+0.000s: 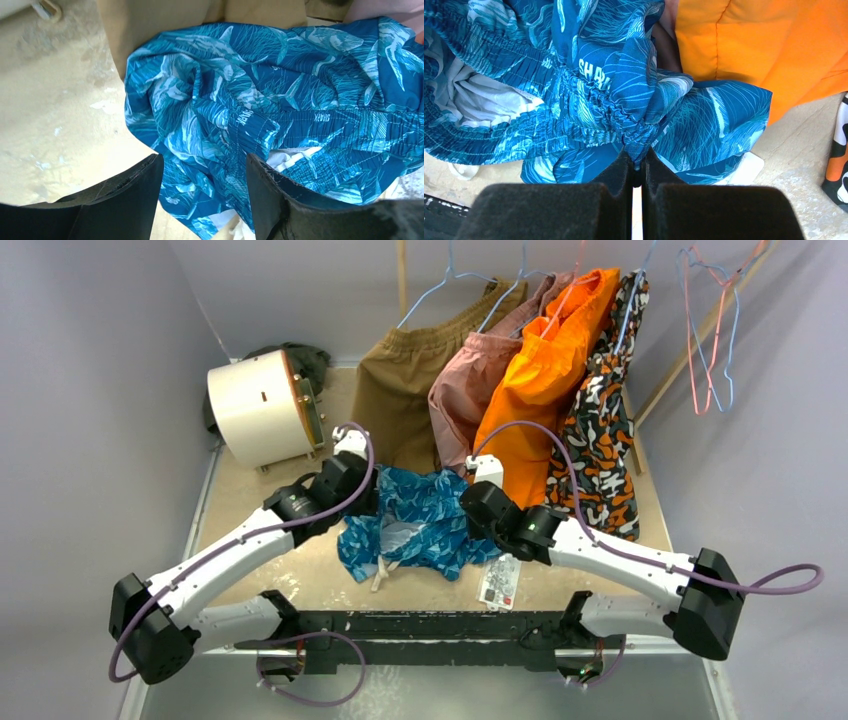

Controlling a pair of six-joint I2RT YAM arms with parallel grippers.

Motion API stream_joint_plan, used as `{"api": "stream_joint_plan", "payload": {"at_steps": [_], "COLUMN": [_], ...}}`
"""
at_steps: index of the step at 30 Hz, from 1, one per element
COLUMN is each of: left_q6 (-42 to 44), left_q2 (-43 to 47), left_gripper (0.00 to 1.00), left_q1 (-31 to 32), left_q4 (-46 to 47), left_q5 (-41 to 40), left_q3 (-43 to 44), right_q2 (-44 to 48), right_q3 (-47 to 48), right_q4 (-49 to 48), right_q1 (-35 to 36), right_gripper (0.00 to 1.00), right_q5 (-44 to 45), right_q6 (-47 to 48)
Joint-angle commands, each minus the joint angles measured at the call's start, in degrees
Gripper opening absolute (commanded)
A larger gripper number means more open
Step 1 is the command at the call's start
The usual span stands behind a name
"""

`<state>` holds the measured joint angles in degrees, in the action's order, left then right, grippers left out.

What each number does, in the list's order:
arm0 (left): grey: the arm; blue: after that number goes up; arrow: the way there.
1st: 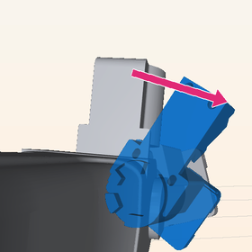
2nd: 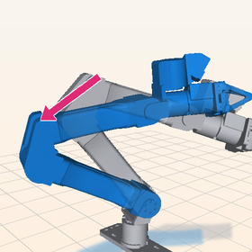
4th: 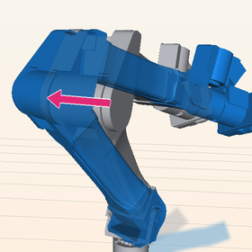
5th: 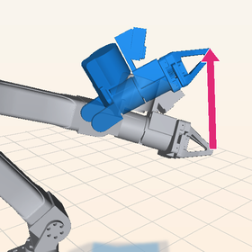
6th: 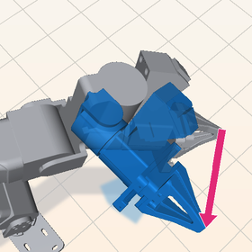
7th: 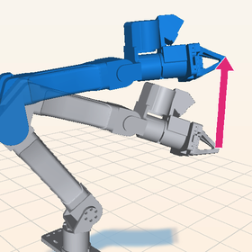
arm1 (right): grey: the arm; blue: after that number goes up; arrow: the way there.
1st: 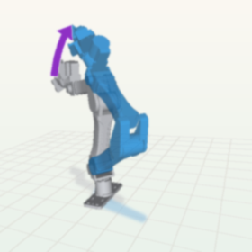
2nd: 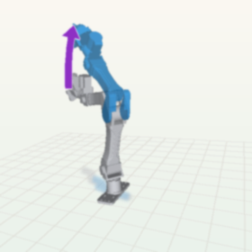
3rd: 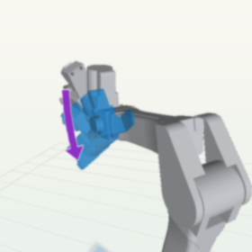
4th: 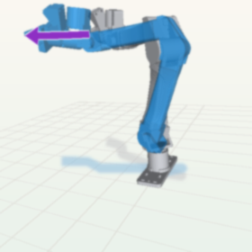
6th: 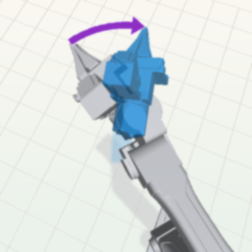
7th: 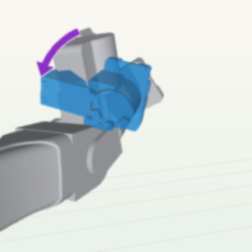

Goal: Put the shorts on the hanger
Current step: Adjust the shorts at the center of the board.

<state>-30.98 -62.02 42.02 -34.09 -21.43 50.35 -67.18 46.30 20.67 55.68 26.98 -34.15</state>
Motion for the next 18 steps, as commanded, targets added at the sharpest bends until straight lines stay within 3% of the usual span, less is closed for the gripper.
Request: {"api": "stream_joint_plan", "payload": {"at_steps": [1, 12, 18], "left_q6": [7.9, 13.7, 15.4], "left_q2": [-1.5, -4.8, -8.4], "left_gripper": [0.61, 0.64, 0.66], "left_q1": [-0.2, -0.1, 0.2], "left_q4": [-1.5, 2.7, 2.7], "left_q5": [1.1, 11.4, 10.9], "left_q3": [4.7, 6.1, 8.1], "right_q2": [0.6, 1.3, 2.4], "right_q3": [2.6, 1.9, 1.2], "right_q4": [-1.0, -1.8, -1.7], "right_q1": [-0.4, -0.5, -0.5], "right_gripper": [0.00, 0.00, 0.00], "right_q5": [-0.3, -1.3, -1.2], "right_q6": [1.7, 2.2, 2.0]}}
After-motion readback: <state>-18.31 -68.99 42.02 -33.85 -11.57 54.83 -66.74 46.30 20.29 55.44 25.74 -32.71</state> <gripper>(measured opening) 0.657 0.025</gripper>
